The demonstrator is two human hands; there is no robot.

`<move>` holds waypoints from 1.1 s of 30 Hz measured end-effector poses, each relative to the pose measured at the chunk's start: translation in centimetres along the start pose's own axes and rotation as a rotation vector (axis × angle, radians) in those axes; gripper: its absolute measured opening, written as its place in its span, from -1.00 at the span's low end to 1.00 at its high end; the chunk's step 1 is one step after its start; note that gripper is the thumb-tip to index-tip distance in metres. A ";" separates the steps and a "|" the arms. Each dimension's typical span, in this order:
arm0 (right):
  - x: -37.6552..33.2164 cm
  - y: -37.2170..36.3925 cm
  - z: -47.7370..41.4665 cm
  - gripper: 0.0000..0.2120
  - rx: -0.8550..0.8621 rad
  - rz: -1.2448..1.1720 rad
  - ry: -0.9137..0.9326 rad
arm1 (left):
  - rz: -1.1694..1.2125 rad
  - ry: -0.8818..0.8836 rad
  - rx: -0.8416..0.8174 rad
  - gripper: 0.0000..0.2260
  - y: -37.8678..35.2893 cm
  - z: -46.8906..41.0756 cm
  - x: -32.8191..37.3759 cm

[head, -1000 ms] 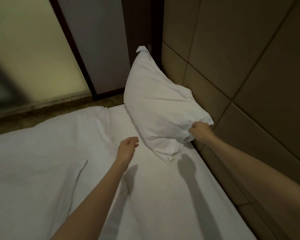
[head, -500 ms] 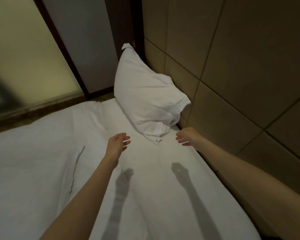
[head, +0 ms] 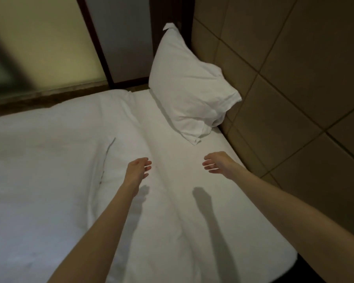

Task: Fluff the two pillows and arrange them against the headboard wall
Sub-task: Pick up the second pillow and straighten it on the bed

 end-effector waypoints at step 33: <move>2.1 -50.9 -2.7 -0.43 -0.038 -0.032 -0.117 | 0.442 0.568 0.697 -0.17 39.7 -0.9 -17.3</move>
Point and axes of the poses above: each hand's wrist, its own z-axis away from the middle knuckle, its own y-axis out of the back of the hand, x = y × z, the point moved 2 cm from there along -z, towards the middle knuckle, and after that the axes turned 3 degrees about -x, right-handed, at the moved point
